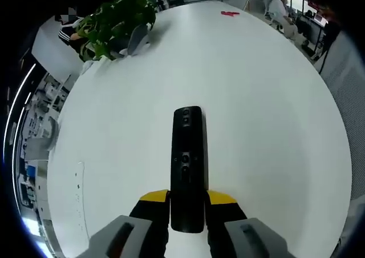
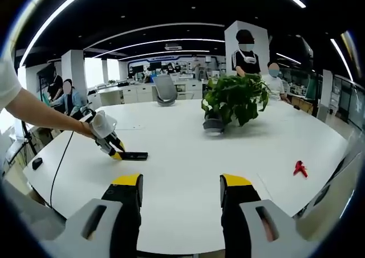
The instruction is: Press the specified remote control buttons in sequence, fully releasing each button before pressing the next.
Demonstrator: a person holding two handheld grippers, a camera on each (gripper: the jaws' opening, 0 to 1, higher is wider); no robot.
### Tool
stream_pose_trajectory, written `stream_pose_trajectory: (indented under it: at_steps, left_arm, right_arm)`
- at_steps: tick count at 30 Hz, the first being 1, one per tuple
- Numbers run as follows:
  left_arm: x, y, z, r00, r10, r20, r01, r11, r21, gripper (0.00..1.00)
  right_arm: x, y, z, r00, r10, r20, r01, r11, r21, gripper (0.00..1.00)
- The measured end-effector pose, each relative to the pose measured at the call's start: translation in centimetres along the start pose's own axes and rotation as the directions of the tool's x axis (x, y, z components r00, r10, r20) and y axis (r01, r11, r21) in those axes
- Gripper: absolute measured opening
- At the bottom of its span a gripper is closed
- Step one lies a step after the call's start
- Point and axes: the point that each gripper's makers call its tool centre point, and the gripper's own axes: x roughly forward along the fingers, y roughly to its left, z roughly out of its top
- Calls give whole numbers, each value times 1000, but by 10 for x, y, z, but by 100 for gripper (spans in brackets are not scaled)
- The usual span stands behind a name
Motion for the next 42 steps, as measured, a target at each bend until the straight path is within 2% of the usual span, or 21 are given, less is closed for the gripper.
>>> stream_pose_trajectory:
  at_steps: [3, 8, 11, 14, 16, 18, 19, 20, 21, 23, 24, 27, 28, 29, 30, 32, 35, 37, 38, 40, 42]
  left_arm:
    - [0, 1, 0, 1000, 18, -1, -18, 1000, 10, 25]
    - [-2, 8, -1, 997, 81, -9, -81, 997, -3, 31]
    - [-6, 18, -2, 987, 162, -8, -162, 986, -30, 42]
    - [-10, 17, -4, 982, 191, 5, -190, 980, -50, 50]
    - [-17, 21, -3, 969, 242, 39, -239, 968, -81, 55]
    - [-27, 25, -1, 954, 291, 70, -280, 951, -135, 70]
    - [-28, 25, 0, 952, 297, 77, -284, 948, -143, 72]
    - [-37, 22, 0, 947, 309, 91, -287, 938, -194, 71]
    - [-42, 21, 0, 944, 315, 100, -288, 934, -213, 72]
    - [-48, 12, -1, 947, 305, 99, -270, 925, -268, 79]
    - [-55, 8, 1, 942, 313, 125, -270, 922, -277, 82]
    - [-71, -2, 2, 925, 347, 156, -292, 910, -295, 84]
    - [-78, -8, 3, 917, 355, 181, -287, 903, -321, 87]
    - [-82, -13, 4, 915, 354, 195, -276, 899, -340, 91]
    - [-88, -19, 2, 912, 361, 196, -271, 887, -373, 92]
    - [-98, -25, 2, 897, 385, 219, -271, 867, -418, 96]
    - [-120, -38, 1, 859, 436, 267, -260, 823, -506, 97]
    - [-129, -44, -2, 849, 457, 266, -264, 802, -535, 100]
    - [-137, -48, -2, 834, 481, 272, -269, 783, -560, 100]
    - [-151, -57, -2, 813, 504, 292, -251, 756, -605, 100]
    - [-162, -65, -5, 803, 520, 292, -256, 742, -620, 100]
  right_arm:
    - [-1, 1, 1, 1000, 4, 8, -4, 1000, -5, 56]
    - [-1, 1, 4, 1000, 7, 20, -7, 1000, 4, 57]
    - [-2, 1, 5, 1000, 10, 30, -10, 1000, 5, 58]
    - [-2, 0, 7, 999, 8, 38, -9, 1000, 7, 58]
    - [-3, 0, 8, 999, 9, 45, -10, 1000, 13, 58]
    - [-5, 0, 10, 998, 14, 60, -16, 1000, 19, 58]
    - [-6, 1, 12, 998, 17, 67, -18, 1000, 21, 58]
    - [-7, 1, 14, 996, 22, 81, -24, 999, 25, 58]
    - [-7, 2, 15, 996, 25, 85, -27, 999, 25, 58]
    - [-7, 4, 16, 996, 34, 88, -36, 999, 24, 58]
    - [-7, 4, 16, 995, 37, 89, -39, 999, 21, 58]
    - [-8, 8, 18, 994, 54, 100, -55, 998, 15, 59]
    - [-8, 9, 19, 993, 58, 107, -60, 998, 16, 60]
    - [-9, 10, 21, 991, 62, 118, -65, 998, 17, 62]
    - [-9, 10, 21, 991, 62, 122, -65, 998, 17, 63]
    - [-9, 9, 23, 990, 62, 130, -65, 998, 16, 68]
    - [-8, 9, 23, 990, 58, 127, -60, 998, 11, 74]
    - [-8, 10, 23, 990, 62, 128, -63, 998, 7, 76]
    - [-9, 11, 24, 989, 61, 135, -62, 998, 1, 77]
    - [-9, 11, 25, 988, 59, 142, -60, 998, -3, 79]
    - [-9, 10, 26, 988, 57, 143, -57, 998, -3, 82]
